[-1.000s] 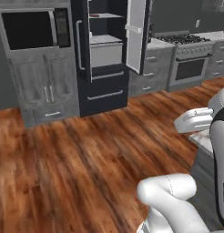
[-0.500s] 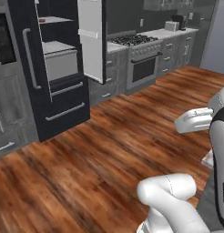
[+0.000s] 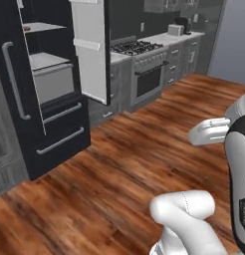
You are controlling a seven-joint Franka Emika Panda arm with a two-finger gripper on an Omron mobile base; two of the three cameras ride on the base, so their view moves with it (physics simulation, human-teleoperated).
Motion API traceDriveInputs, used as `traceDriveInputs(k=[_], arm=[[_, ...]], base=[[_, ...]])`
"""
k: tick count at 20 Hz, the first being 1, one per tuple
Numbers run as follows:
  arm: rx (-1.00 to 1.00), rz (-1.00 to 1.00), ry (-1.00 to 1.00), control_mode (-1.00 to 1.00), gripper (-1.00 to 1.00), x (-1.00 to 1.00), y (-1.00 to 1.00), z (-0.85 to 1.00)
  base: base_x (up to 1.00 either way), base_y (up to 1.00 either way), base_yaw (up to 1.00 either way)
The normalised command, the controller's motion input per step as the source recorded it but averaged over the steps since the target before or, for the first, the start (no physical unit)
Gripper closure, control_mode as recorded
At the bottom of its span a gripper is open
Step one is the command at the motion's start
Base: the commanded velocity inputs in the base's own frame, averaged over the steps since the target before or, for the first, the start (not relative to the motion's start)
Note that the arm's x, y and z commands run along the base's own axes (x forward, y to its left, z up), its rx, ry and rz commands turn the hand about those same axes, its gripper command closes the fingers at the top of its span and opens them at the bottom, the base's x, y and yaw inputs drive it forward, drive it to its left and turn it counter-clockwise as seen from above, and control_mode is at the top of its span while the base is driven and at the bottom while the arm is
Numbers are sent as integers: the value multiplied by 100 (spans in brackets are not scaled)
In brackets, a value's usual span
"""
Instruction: Retrieve the sausage and cheese from the fridge and place them on the cutting board on the counter.
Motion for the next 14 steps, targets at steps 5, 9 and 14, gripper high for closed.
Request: traceDriveInputs(k=[5,9,14], arm=[[0,0,0,100,-100,0,0,0],[0,0,0,100,-100,0,0,0],[0,0,0,100,-100,0,0,0]], base=[[100,5,2],[100,-2,24],[100,-22,36]])
